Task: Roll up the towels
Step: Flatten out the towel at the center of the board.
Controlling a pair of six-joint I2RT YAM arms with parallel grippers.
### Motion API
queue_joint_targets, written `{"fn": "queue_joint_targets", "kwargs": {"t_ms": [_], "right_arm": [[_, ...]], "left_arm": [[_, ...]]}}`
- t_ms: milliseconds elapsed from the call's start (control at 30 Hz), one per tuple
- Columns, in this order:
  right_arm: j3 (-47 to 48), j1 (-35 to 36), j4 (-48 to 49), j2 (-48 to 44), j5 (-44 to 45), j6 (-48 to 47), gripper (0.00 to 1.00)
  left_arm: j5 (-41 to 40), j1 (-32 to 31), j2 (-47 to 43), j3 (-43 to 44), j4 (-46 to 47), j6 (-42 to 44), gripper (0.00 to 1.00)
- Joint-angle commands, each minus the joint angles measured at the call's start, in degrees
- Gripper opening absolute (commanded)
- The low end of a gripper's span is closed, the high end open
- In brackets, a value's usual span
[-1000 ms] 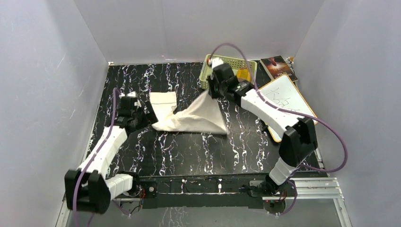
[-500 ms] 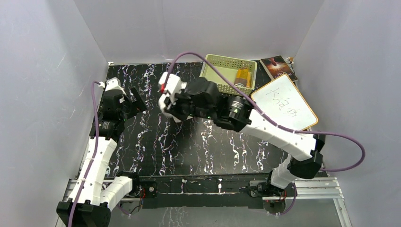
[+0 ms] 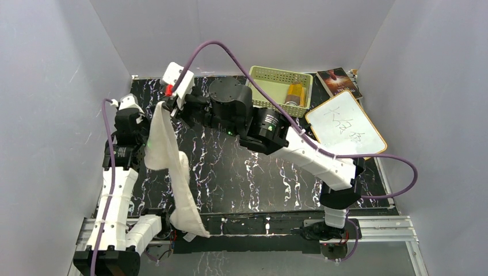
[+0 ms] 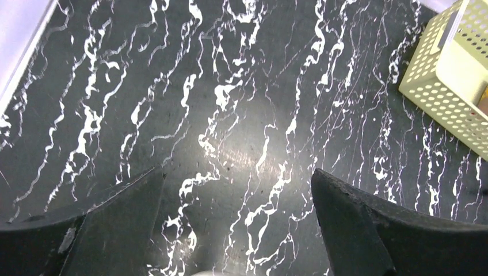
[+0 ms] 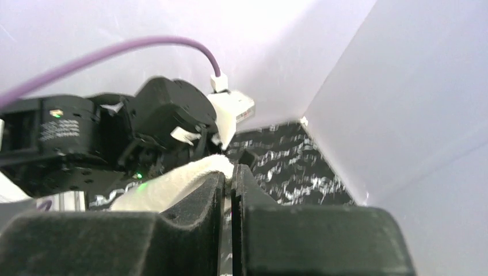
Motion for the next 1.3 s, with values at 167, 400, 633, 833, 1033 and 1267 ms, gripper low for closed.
{"fn": "queue_joint_targets", "kwargs": {"t_ms": [167, 400, 633, 833, 1033, 1267], "right_arm": [[-2.63, 1.33, 18.47, -5.76, 12.27, -6.92, 0.0], [-21.09, -17.53, 6.5, -14.85, 23.38, 14.99, 0.0], [-50.81, -40.51, -5.71, -24.01, 12.72, 32.86, 0.0], [-61.0, -46.13, -5.83, -25.83, 9.39, 33.74, 0.0], [-60.93, -48.85, -4.99, -24.03, 7.65, 32.29, 0.0], [-62.02, -49.7, -2.81, -22.76, 4.38, 31.89, 0.0]], "left_arm": [[9.7, 3.87, 8.98, 9.3, -2.65, 7.83, 0.98], [23.64, 4.75, 17.63, 10.61, -2.46, 12.58, 0.98], [27.5, -3.52, 24.41, 6.31, -1.03, 13.49, 0.82], [15.96, -24.53, 27.45, 4.09, 0.12, 10.2, 0.81], [15.88, -35.2, 21.46, 1.61, -1.08, 4.96, 0.74], [-2.26, -38.97, 19.76, -5.34, -8.56, -4.91, 0.56]]}}
